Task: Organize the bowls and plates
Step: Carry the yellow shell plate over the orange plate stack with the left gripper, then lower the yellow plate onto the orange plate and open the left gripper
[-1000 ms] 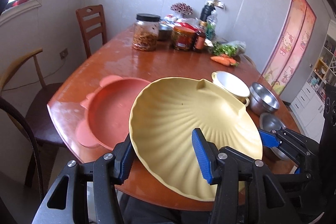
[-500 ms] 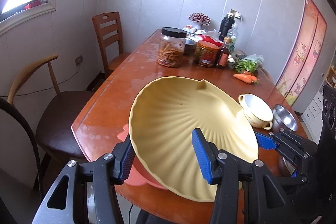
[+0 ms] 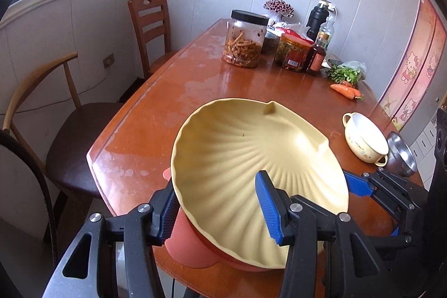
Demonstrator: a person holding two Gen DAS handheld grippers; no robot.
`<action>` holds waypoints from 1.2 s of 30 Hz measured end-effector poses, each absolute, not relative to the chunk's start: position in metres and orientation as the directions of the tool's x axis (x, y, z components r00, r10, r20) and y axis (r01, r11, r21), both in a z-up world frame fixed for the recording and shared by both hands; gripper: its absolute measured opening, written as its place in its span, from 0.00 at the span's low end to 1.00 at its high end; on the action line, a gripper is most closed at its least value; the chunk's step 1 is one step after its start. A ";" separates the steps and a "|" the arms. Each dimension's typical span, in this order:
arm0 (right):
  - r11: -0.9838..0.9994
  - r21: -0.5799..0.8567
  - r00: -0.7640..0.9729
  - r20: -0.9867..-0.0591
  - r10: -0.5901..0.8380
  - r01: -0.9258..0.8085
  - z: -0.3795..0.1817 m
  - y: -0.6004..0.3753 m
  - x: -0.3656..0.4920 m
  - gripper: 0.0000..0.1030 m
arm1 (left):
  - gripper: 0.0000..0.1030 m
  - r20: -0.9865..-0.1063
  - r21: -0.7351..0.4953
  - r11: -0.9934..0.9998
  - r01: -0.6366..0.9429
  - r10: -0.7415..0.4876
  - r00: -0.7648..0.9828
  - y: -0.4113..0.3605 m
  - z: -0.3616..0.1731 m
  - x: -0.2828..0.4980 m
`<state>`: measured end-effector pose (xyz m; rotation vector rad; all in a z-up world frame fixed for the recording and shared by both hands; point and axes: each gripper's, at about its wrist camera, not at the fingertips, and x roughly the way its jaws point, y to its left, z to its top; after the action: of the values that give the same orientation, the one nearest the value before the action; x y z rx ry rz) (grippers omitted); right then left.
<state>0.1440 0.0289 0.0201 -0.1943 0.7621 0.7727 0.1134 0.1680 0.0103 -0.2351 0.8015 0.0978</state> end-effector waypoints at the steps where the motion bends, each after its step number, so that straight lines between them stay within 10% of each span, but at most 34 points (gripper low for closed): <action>1: 0.714 0.107 0.469 -0.685 0.557 -0.692 0.018 0.029 0.145 0.56 | 0.50 -0.724 -0.168 0.969 -0.179 0.002 0.690 0.168 0.008 0.114; 36: 0.720 0.134 0.460 -0.687 0.562 -0.681 0.008 0.023 0.141 0.64 | 0.51 -0.718 -0.162 0.951 -0.263 0.069 0.693 0.178 0.003 0.088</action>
<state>0.1405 0.0226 0.0080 -0.1688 0.7786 0.7696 0.0883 0.1782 0.0029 -0.2618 0.7862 0.1875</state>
